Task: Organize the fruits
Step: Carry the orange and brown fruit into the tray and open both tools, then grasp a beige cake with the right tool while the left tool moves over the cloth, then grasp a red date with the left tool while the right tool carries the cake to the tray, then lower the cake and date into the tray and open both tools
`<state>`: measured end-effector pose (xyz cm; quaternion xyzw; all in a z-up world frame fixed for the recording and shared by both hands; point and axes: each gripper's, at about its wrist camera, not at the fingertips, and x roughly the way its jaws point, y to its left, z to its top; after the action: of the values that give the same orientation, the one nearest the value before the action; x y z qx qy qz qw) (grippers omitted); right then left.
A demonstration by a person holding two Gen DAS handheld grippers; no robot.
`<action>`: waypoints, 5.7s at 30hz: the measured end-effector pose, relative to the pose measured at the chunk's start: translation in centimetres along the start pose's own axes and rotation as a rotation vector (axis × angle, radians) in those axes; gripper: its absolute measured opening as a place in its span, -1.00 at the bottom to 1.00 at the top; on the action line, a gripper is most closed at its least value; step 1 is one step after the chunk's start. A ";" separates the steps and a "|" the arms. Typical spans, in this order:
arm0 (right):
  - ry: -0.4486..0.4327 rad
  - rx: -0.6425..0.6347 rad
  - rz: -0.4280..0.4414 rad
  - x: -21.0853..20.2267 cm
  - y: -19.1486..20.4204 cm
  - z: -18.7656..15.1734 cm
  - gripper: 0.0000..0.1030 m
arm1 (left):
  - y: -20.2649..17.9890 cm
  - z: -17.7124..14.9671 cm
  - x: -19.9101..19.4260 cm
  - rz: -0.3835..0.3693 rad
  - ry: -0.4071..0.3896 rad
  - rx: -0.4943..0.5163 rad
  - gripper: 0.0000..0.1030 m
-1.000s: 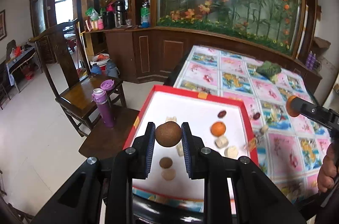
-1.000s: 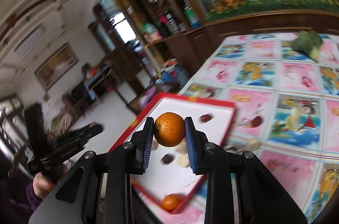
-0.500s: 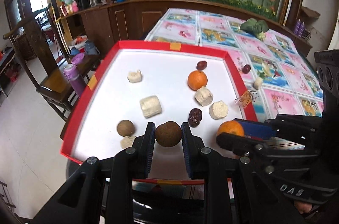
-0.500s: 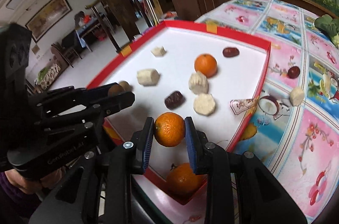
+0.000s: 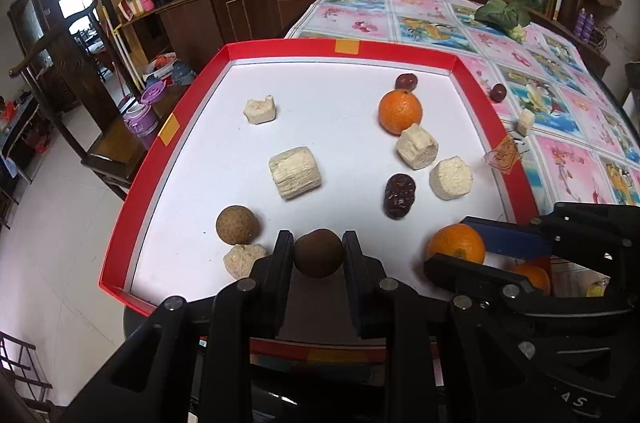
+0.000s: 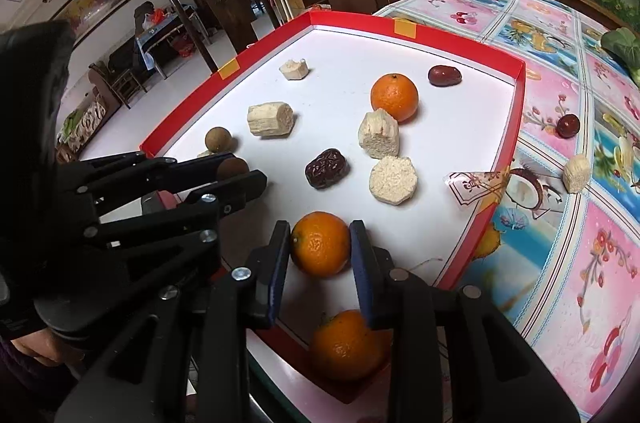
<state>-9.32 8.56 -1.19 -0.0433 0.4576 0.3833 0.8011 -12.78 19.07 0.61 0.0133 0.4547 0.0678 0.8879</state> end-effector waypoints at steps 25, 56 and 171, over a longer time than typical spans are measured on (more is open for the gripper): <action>-0.167 0.189 -0.220 -6.8 -14.3 0.4 0.04 | 3.2 3.6 -3.6 0.075 -0.097 -0.098 0.39; -0.151 0.470 -0.294 -8.8 -24.2 -0.7 -0.49 | -17.1 13.3 7.1 -0.201 0.017 0.310 0.29; -0.297 0.100 -0.044 -8.2 -1.5 4.7 0.13 | 1.7 3.7 -10.0 0.123 -0.313 -0.055 0.54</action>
<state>-7.43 4.80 7.39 0.0435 0.3516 0.3446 0.8693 -15.79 19.61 10.97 0.0271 0.3071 0.1317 0.9421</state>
